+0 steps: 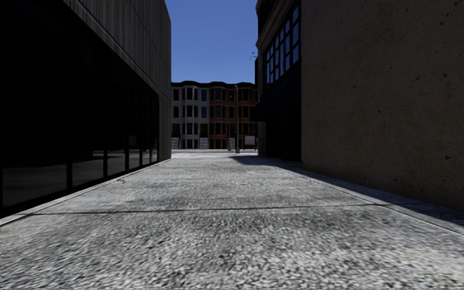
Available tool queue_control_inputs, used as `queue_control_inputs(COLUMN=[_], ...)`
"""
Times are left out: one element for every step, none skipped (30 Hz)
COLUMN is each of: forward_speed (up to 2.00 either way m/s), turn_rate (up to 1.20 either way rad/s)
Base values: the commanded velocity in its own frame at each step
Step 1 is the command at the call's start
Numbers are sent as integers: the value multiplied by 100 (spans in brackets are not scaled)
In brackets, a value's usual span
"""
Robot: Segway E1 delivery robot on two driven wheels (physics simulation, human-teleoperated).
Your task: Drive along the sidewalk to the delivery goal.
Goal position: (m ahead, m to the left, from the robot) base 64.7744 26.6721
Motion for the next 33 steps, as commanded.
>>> queue_control_inputs(forward_speed=[200,200,200,200,200,200,200,200,200,200,200,200,200,200,200,200,200,200,200,200,200,200,200,200,200,200,200,200,200,200,200,200,200], turn_rate=[5,8,9,9,9,9,14,16,17,17,18,18,18,18,18,18,18,18,18,18,18,0,0,0,0,0,0,0,0,0,0,0,0])
